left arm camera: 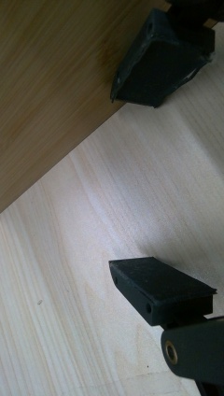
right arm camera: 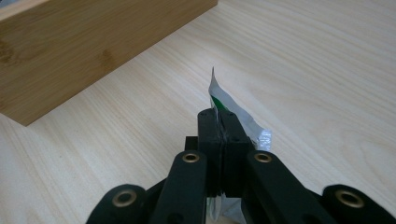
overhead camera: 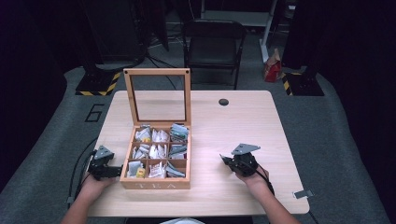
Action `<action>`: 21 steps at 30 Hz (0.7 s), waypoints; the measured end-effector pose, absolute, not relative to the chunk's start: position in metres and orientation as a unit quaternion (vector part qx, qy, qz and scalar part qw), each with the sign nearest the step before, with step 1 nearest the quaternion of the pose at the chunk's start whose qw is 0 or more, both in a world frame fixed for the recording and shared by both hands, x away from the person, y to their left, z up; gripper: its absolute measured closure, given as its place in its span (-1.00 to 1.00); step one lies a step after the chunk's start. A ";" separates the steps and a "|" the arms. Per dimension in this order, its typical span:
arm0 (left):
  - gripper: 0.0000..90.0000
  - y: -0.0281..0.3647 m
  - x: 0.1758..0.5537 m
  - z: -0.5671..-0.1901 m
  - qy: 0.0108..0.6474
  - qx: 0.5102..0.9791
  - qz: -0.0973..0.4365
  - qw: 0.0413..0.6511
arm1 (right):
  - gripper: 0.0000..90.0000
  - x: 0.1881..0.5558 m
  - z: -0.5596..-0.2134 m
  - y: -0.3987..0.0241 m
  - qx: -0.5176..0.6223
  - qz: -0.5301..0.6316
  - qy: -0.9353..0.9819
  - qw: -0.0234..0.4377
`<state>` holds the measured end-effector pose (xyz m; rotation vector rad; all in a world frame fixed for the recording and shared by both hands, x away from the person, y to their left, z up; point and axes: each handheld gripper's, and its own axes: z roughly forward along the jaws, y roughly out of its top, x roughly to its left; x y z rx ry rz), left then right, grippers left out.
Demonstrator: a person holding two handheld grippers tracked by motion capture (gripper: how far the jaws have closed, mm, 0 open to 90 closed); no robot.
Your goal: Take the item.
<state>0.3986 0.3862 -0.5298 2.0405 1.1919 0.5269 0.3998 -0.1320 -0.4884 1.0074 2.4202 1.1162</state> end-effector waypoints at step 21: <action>-0.66 0.386 0.399 -0.530 0.461 0.789 0.204 0.353 | 0.96 0.399 -0.500 -0.118 0.339 0.381 0.851 0.126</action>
